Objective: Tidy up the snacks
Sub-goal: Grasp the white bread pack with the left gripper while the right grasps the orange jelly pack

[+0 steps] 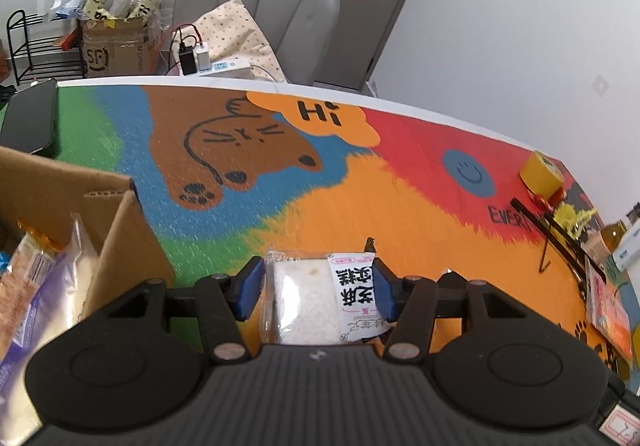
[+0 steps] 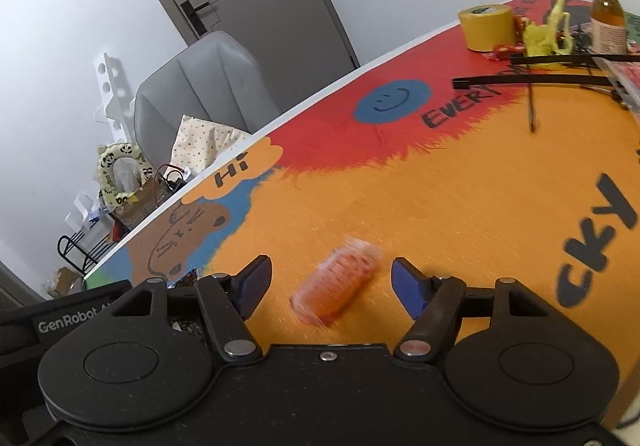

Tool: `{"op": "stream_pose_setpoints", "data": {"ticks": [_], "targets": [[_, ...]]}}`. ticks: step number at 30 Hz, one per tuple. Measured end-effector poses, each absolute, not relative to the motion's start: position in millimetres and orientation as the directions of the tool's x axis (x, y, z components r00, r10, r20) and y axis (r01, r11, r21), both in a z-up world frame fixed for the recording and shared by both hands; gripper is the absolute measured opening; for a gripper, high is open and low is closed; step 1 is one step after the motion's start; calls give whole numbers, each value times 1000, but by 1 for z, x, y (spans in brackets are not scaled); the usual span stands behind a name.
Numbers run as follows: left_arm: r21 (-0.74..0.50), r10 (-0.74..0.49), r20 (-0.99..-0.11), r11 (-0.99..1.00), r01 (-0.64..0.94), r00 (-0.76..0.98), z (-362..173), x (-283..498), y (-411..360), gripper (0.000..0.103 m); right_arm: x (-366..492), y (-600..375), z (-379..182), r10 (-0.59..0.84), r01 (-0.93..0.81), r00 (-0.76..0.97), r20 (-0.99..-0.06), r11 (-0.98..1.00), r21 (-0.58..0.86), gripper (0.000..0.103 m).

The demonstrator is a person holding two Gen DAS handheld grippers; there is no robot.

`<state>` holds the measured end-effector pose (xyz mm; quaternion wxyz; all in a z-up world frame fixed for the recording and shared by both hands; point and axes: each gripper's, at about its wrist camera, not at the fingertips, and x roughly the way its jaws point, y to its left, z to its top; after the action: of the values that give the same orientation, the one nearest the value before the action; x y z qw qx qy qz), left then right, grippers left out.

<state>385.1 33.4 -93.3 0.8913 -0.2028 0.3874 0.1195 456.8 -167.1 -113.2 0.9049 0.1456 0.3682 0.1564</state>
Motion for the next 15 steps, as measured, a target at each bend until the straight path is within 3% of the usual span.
{"op": "stream_pose_setpoints", "data": {"ticks": [3,5,7,15], "targets": [[-273,60,-738,884,-378,673,-92,388,37,55,464,-156,-119,390,-195,655,-647,915,354,59],[-274,61,-735,884,-379,675,-93,389,37,55,466,-149,-125,383,-203,638,-668,921,334,46],[-277,59,-736,883,-379,674,-93,389,38,55,463,-149,-127,362,-207,652,-666,930,303,23],[-282,48,-737,884,-372,674,-93,385,36,55,450,-172,-126,392,-191,656,-645,913,360,19]]}}
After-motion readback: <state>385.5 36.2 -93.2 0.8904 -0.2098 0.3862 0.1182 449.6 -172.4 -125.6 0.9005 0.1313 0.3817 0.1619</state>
